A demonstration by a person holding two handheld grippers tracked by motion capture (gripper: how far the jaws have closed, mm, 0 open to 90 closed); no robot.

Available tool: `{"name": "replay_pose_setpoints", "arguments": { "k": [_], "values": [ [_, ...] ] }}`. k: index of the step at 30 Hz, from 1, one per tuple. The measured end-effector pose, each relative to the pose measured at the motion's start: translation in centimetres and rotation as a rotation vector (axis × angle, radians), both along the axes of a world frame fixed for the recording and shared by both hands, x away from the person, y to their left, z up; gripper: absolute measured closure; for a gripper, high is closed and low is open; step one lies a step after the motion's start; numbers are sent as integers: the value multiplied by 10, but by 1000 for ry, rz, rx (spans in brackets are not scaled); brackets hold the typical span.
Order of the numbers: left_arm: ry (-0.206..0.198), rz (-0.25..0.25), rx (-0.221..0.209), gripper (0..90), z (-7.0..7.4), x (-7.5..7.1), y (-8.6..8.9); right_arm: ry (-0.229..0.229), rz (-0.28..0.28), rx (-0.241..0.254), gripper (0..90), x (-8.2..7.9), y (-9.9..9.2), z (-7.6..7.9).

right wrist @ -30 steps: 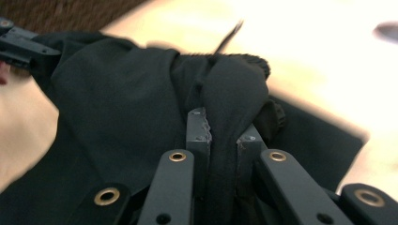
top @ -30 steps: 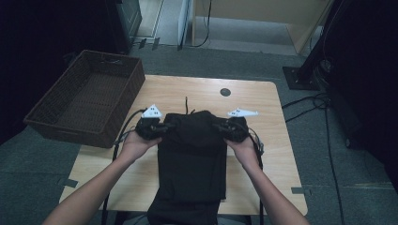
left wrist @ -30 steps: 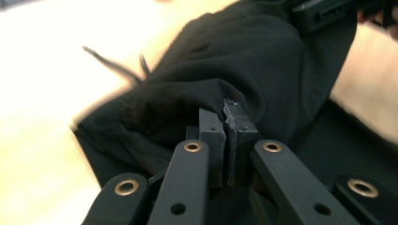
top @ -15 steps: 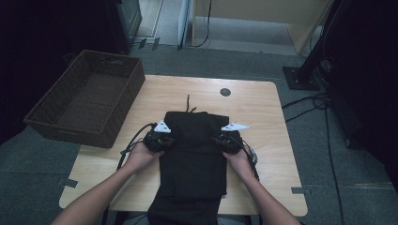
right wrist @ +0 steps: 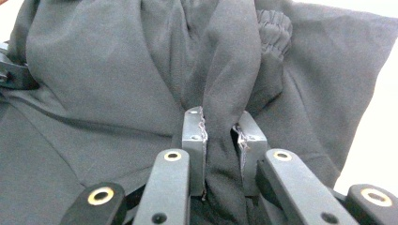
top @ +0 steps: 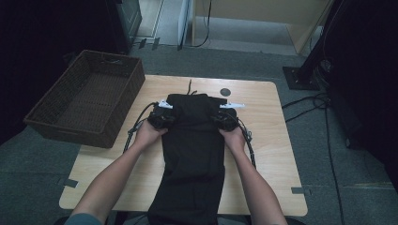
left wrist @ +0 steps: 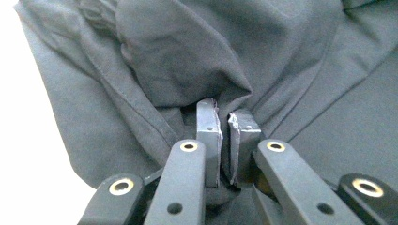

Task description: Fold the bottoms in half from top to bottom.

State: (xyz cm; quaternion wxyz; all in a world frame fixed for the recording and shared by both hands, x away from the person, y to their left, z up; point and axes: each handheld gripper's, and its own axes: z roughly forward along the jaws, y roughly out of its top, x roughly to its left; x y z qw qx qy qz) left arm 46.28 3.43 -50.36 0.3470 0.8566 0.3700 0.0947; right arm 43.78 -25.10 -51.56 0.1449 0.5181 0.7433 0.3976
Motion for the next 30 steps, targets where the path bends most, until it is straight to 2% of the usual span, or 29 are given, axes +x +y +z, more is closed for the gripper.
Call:
{"name": "replay_pose_setpoints", "arguments": {
  "k": [2,4,6,9,11,14,16,17,18,20,21,23,24,26,28,30],
  "values": [
    [4,25,0,844,0,9,-1,-22,-12,-28,771,8,3,0],
    [1,42,0,842,0,16,-1,-20,-39,-30,766,17,6,0],
    [-19,75,-5,830,-1,20,-1,-16,-58,-26,766,22,8,0],
    [5,121,-48,846,0,22,0,-14,-78,-28,776,26,12,1],
    [-12,114,-71,869,8,19,2,-15,-92,-22,803,25,12,9],
    [-67,120,-160,872,38,7,6,-66,-100,35,812,18,7,32],
    [-91,101,-194,871,54,-3,9,-82,-95,87,814,9,1,49],
    [-102,94,-202,870,63,-10,10,-76,-86,132,813,3,-3,58],
    [-104,80,-224,869,69,-18,12,-62,-63,151,813,-4,-6,66],
    [-126,30,-220,866,78,-39,16,-91,-17,124,813,-24,-9,77],
    [-120,6,-215,865,78,-50,17,-90,6,132,813,-37,-11,80],
    [-114,-39,-181,864,76,-68,18,-77,38,126,813,-57,-13,79],
    [-101,-65,-167,864,71,-80,20,-69,49,127,812,-64,-13,77],
    [-68,-94,-153,862,63,-94,24,-44,77,118,812,-83,-12,69],
    [-45,-122,-124,860,49,-107,26,-21,110,78,811,-97,-8,57],
    [-11,-131,-90,856,33,-113,26,11,139,22,810,-107,-3,39]
  ]
}}
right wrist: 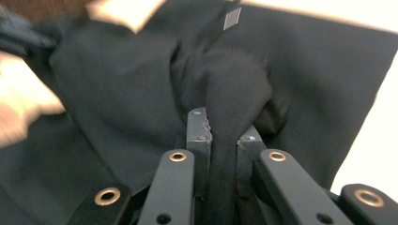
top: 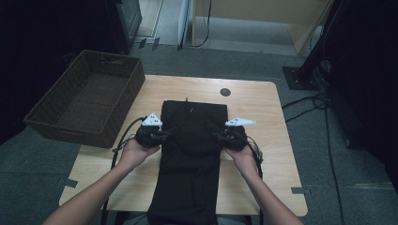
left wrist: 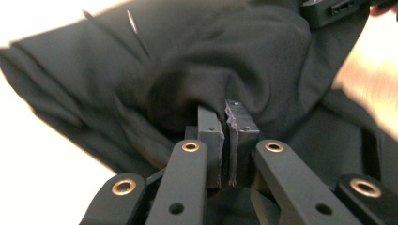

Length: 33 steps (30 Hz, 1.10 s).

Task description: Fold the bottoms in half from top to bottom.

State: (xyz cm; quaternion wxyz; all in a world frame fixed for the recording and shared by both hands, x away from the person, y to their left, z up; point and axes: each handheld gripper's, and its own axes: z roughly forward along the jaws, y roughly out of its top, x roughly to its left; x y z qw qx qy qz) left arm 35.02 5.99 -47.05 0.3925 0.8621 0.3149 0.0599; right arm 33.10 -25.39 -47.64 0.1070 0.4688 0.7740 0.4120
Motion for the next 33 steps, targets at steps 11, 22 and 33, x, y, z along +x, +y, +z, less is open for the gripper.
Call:
{"name": "replay_pose_setpoints", "arguments": {
  "k": [11,22,33],
  "values": [
    [15,-2,78,846,-32,17,-17,-17,-38,-80,801,11,0,-34],
    [0,97,59,833,-35,72,-18,30,-95,53,785,75,-12,-41],
    [45,216,25,870,-27,112,-17,48,-196,17,799,115,6,-35]
  ]
}}
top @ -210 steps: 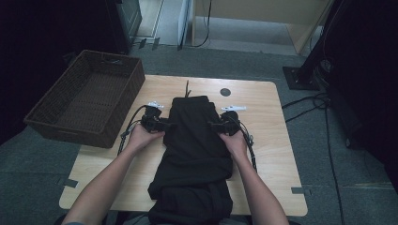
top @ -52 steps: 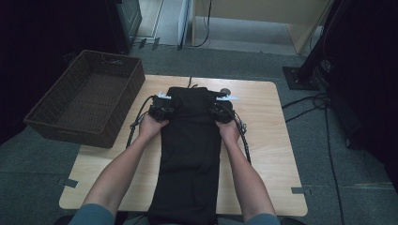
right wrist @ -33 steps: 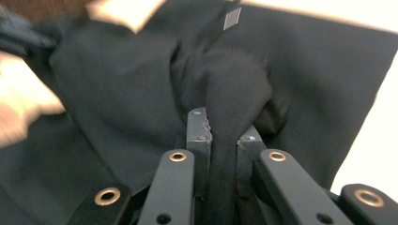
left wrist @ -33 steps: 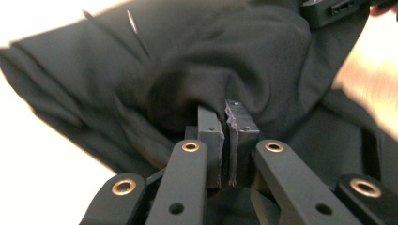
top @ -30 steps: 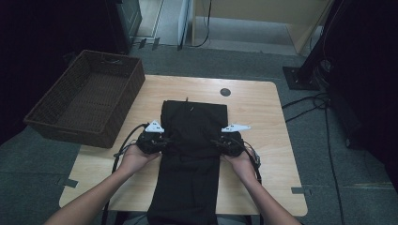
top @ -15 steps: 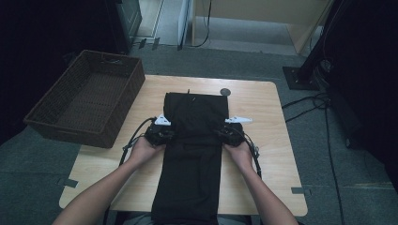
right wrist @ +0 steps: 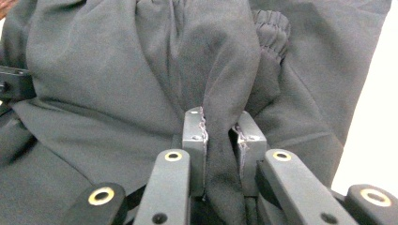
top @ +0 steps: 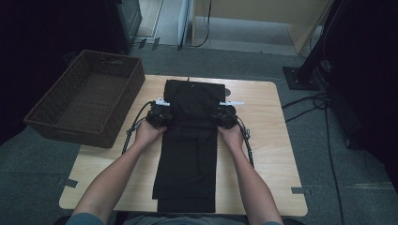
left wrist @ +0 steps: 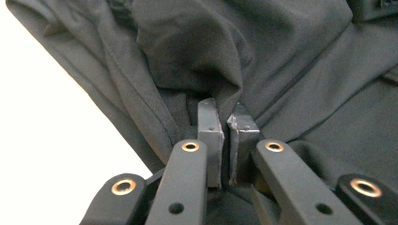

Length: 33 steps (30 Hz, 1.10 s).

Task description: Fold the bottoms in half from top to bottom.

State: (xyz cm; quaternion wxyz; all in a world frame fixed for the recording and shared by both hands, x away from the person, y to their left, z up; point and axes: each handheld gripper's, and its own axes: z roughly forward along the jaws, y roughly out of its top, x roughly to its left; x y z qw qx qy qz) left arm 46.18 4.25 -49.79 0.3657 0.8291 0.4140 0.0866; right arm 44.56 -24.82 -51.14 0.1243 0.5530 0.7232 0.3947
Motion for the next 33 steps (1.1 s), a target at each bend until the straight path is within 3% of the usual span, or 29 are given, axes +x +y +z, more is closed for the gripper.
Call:
{"name": "replay_pose_setpoints", "arguments": {
  "k": [2,4,6,8,9,10,13,17,19,21,23,26,28,33],
  "values": [
    [-41,1,-41,876,13,-4,4,4,-4,15,812,0,-1,9],
    [-78,-7,-60,877,30,-11,8,-33,12,20,813,-5,-2,23],
    [-129,-25,-83,876,49,-26,12,-83,50,36,812,-18,-5,43],
    [-160,-58,-117,873,63,-48,17,-113,62,82,812,-35,-7,58],
    [-163,-80,-111,872,66,-60,19,-132,79,87,810,-46,-8,64],
    [-154,-99,-107,871,65,-72,22,-136,100,84,809,-58,-7,68],
    [-65,-137,-114,867,52,-101,30,-104,157,73,803,-90,-6,64],
    [42,-160,-120,838,28,-122,35,-22,200,42,781,-122,-3,40],
    [100,-166,-99,819,16,-126,34,8,212,12,778,-131,-2,27],
    [132,-185,-49,835,5,-128,31,34,213,-3,784,-133,0,18],
    [145,-190,-33,844,-4,-127,28,48,217,-27,785,-134,1,8],
    [108,-185,-39,853,-7,-121,26,34,215,-39,776,-129,0,4],
    [92,-166,-63,853,-9,-114,23,-13,211,-57,768,-124,-3,1],
    [75,-130,-100,845,-13,-96,20,-81,164,-14,719,-107,-14,-8]
  ]
}}
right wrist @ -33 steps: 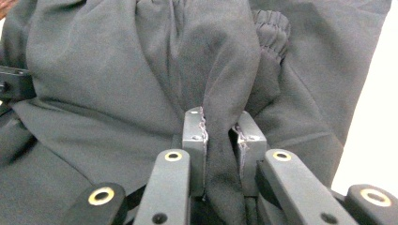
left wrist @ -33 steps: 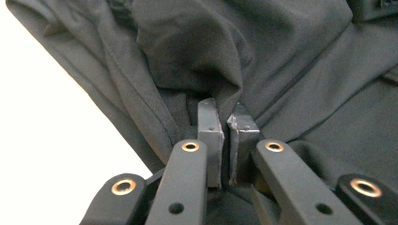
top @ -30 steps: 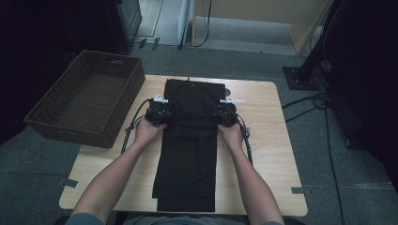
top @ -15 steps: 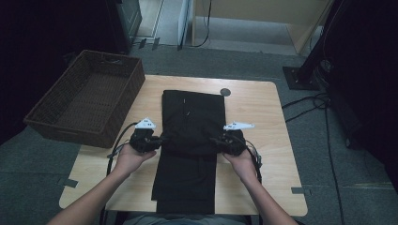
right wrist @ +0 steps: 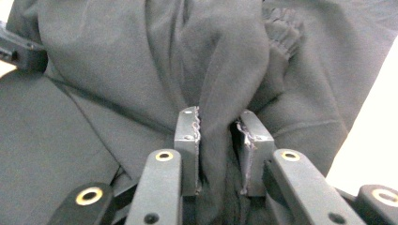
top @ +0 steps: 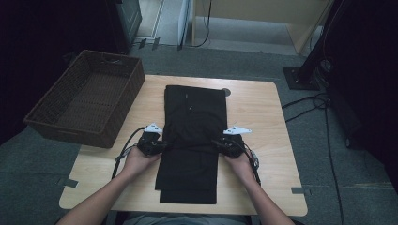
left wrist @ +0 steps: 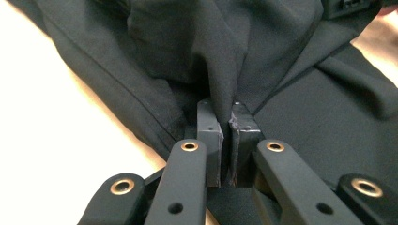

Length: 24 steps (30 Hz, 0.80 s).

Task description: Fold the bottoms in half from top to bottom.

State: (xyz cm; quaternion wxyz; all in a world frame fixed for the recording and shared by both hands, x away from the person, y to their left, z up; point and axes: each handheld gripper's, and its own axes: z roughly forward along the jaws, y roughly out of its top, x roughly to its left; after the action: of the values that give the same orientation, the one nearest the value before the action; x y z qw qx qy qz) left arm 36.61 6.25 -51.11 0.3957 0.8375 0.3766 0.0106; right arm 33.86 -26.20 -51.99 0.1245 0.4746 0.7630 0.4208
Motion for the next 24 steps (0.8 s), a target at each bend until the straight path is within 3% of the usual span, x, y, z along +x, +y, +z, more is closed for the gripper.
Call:
{"name": "replay_pose_setpoints", "arguments": {
  "k": [2,3,5,6,8,10,13,15,18,24],
  "values": [
    [-3,0,-6,792,2,4,-2,-20,-14,8,675,3,-2,-2],
    [7,-7,-10,723,5,4,-2,-12,-22,18,631,4,-3,-1],
    [3,-23,-27,574,14,3,0,56,8,37,507,8,-4,7],
    [-15,-30,-29,531,21,2,3,54,22,43,491,7,-5,16],
    [-44,-27,-54,477,34,3,7,-23,16,68,468,2,-7,34],
    [-59,-17,-73,455,48,13,10,-65,-6,95,434,6,-9,49],
    [-48,12,-95,444,59,31,9,-67,-31,98,411,22,-9,59],
    [-30,22,-79,444,59,46,4,-65,-57,82,410,36,-7,59],
    [-2,36,-57,445,52,64,-4,-14,-83,76,394,59,-2,52],
    [55,38,-1,427,31,76,-13,88,-108,34,361,76,4,27]
  ]
}}
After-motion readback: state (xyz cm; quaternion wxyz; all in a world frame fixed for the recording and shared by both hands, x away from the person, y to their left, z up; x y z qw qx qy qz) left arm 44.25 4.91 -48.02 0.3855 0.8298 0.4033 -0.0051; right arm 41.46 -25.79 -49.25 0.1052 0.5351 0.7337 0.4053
